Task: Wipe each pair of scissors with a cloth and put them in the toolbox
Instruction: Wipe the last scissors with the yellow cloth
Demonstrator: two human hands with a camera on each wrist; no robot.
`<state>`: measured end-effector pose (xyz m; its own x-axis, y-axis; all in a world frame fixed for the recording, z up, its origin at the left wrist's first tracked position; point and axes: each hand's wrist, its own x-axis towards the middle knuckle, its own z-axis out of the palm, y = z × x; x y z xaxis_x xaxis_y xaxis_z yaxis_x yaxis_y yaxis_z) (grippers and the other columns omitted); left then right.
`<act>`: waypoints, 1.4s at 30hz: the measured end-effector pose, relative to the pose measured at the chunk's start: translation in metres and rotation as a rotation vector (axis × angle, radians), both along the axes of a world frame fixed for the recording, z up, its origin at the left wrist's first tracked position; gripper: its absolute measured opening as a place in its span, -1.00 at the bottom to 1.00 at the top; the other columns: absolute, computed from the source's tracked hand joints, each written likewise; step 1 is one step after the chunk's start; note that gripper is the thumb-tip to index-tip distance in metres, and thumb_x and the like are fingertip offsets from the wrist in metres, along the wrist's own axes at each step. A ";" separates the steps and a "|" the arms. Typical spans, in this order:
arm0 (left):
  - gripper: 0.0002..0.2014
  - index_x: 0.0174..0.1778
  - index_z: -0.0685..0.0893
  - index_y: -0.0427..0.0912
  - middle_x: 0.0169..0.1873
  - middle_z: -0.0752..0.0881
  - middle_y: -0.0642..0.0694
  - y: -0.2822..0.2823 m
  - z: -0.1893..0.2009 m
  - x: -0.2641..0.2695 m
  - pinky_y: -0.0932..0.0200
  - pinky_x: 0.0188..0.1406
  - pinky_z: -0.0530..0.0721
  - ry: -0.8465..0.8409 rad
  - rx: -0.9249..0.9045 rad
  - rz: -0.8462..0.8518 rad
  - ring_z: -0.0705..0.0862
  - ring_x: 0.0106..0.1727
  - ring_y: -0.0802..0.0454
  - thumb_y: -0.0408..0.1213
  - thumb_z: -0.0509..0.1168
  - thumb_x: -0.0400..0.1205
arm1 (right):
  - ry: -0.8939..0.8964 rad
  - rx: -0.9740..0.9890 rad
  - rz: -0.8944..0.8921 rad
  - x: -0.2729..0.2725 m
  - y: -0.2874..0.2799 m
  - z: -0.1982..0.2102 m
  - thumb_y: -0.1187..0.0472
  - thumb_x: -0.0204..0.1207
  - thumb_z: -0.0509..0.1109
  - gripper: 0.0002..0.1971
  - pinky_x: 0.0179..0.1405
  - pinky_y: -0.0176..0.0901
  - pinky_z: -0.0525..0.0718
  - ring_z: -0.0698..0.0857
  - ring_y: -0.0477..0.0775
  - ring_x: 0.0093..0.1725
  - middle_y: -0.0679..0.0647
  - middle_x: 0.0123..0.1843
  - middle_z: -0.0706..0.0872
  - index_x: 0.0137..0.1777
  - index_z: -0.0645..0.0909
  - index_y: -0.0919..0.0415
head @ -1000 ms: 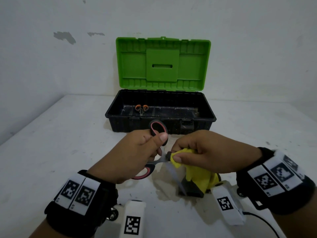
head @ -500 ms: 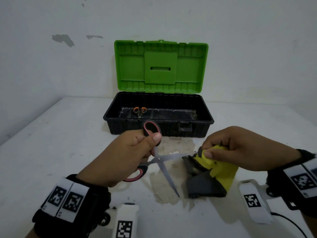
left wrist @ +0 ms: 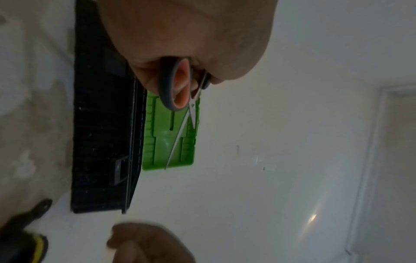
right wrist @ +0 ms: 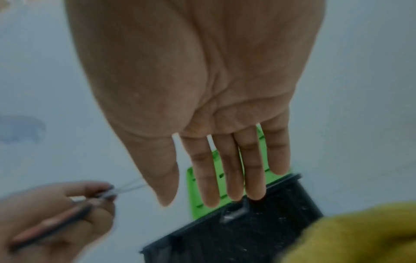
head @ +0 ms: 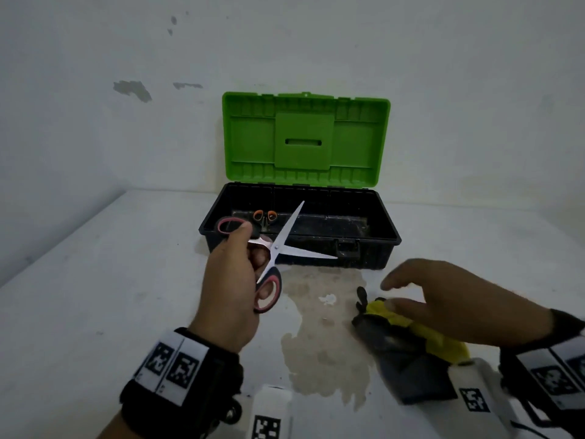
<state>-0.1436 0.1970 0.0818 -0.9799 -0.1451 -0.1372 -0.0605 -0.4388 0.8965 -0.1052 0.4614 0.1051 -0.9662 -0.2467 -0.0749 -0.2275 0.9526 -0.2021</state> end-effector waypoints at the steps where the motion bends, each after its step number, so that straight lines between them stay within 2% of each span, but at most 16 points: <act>1: -0.75 -0.21 0.63 -0.13 -0.49 0.40 -0.02 0.005 0.000 -0.001 0.26 -0.65 0.27 -0.005 0.033 -0.001 0.29 -0.61 0.06 -0.08 0.23 0.71 | 0.044 -0.079 0.010 0.002 -0.010 0.005 -0.24 0.52 0.34 -0.77 0.07 -0.50 0.56 0.60 -0.42 0.06 -0.43 0.07 0.62 0.13 0.62 -0.29; 3: -0.72 -0.23 0.68 -0.13 -0.50 0.44 -0.01 0.016 0.003 -0.001 0.20 -0.58 0.28 0.019 0.099 -0.012 0.32 -0.51 0.07 -0.12 0.20 0.73 | 0.055 -0.234 0.044 0.004 -0.033 0.012 -0.26 0.51 0.32 -0.75 -0.10 -0.44 0.61 0.66 -0.38 -0.05 -0.32 -0.06 0.73 -0.01 0.70 -0.18; 6: -0.74 -0.16 0.66 -0.18 -0.48 0.49 -0.05 0.029 0.007 0.001 0.17 -0.57 0.42 0.082 0.176 -0.022 0.39 -0.49 0.07 -0.18 0.16 0.75 | -0.004 -0.473 0.063 0.003 -0.069 0.013 -0.30 0.53 0.26 -0.56 -0.19 -0.16 0.71 0.75 -0.15 -0.23 -0.04 -0.23 0.78 -0.17 0.71 0.06; 9: -0.77 -0.02 0.64 -0.24 -0.41 0.54 -0.10 0.034 0.008 0.004 0.12 -0.44 0.59 0.145 0.211 -0.074 0.49 -0.41 0.05 -0.22 0.13 0.76 | -0.112 -0.802 -0.036 -0.002 -0.093 0.004 -0.16 0.62 0.29 -0.57 -0.31 -0.09 0.68 0.81 0.08 -0.27 0.11 -0.28 0.80 -0.22 0.68 0.20; 12: -0.79 0.00 0.69 -0.26 -0.35 0.56 -0.15 0.026 0.006 0.007 0.01 -0.25 0.63 0.174 0.160 -0.112 0.56 -0.30 -0.02 -0.26 0.17 0.74 | -0.106 -0.970 -0.107 -0.007 -0.100 -0.003 -0.04 0.67 0.29 -0.61 -0.42 -0.12 0.63 0.71 0.07 -0.43 0.07 -0.40 0.73 -0.31 0.68 0.15; 16: -0.84 -0.11 0.76 -0.21 -0.28 0.66 -0.19 0.001 -0.002 0.009 -0.02 -0.19 0.73 0.167 -0.030 -0.102 0.65 -0.24 -0.08 -0.29 0.28 0.68 | -0.063 -1.098 -0.101 -0.007 -0.097 -0.008 0.02 0.66 0.33 -0.61 -0.50 -0.26 0.49 0.49 0.01 -0.54 0.04 -0.51 0.58 -0.42 0.66 0.08; 18: -0.86 -0.13 0.76 -0.19 -0.27 0.70 -0.19 -0.013 -0.007 0.010 0.04 -0.23 0.73 0.180 -0.144 -0.084 0.67 -0.24 -0.06 -0.26 0.33 0.67 | -0.068 -1.160 -0.103 -0.007 -0.097 -0.008 0.06 0.64 0.36 -0.62 -0.51 -0.28 0.46 0.45 0.02 -0.55 0.07 -0.49 0.56 -0.43 0.66 0.09; 22: -0.89 -0.01 0.80 -0.09 -0.29 0.80 -0.12 -0.026 -0.011 0.015 0.14 -0.28 0.77 0.234 -0.357 -0.100 0.76 -0.26 -0.02 -0.23 0.36 0.65 | -0.054 -1.134 -0.097 -0.011 -0.103 -0.011 0.08 0.64 0.38 -0.67 -0.49 -0.25 0.51 0.50 0.00 -0.53 0.08 -0.48 0.60 -0.34 0.69 0.19; 26: -0.83 -0.10 0.81 -0.04 -0.32 0.79 -0.08 -0.024 -0.013 0.019 0.05 -0.24 0.81 0.269 -0.556 -0.133 0.76 -0.29 0.02 -0.12 0.33 0.67 | -0.018 -1.103 -0.096 -0.013 -0.115 -0.015 0.11 0.62 0.40 -0.75 -0.47 -0.24 0.58 0.59 -0.04 -0.49 0.03 -0.47 0.67 -0.23 0.71 0.23; 31: -0.85 -0.13 0.82 -0.03 -0.36 0.79 -0.08 -0.027 -0.013 0.018 0.16 -0.29 0.77 0.283 -0.587 -0.133 0.74 -0.36 0.06 -0.14 0.35 0.66 | 0.007 -1.101 -0.095 -0.012 -0.120 -0.019 0.10 0.62 0.39 -0.76 -0.46 -0.29 0.63 0.62 -0.09 -0.49 0.02 -0.44 0.70 -0.23 0.70 0.21; 34: -0.86 -0.09 0.80 0.00 -0.38 0.79 -0.04 -0.018 -0.017 0.023 0.26 -0.34 0.72 0.278 -0.626 -0.136 0.74 -0.39 0.10 -0.15 0.32 0.67 | 0.061 -1.123 -0.121 -0.011 -0.124 -0.025 0.10 0.62 0.39 -0.75 -0.46 -0.24 0.63 0.62 -0.06 -0.50 0.08 -0.43 0.71 -0.23 0.70 0.23; 38: -0.86 -0.10 0.77 0.01 -0.40 0.78 -0.07 -0.010 -0.021 0.026 0.17 -0.36 0.78 0.240 -0.580 -0.097 0.74 -0.40 0.05 -0.17 0.31 0.69 | 0.084 -1.089 -0.139 -0.011 -0.127 -0.029 0.08 0.63 0.37 -0.77 -0.43 -0.25 0.65 0.64 -0.08 -0.49 0.04 -0.41 0.72 -0.20 0.70 0.17; 42: -0.86 -0.09 0.77 -0.13 -0.37 0.79 -0.14 -0.023 -0.012 0.022 0.13 -0.34 0.76 0.217 -0.561 -0.214 0.75 -0.37 -0.01 -0.20 0.33 0.68 | 0.077 -0.999 -0.113 -0.011 -0.115 -0.021 0.04 0.61 0.39 -0.81 -0.36 -0.34 0.66 0.68 -0.16 -0.39 0.00 -0.30 0.77 -0.15 0.76 0.08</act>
<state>-0.1220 0.1744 0.0696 -0.9921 0.0647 0.1075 0.1138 0.1030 0.9882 -0.1160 0.3463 0.0838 -0.9813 -0.0691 0.1797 -0.1925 0.3712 -0.9084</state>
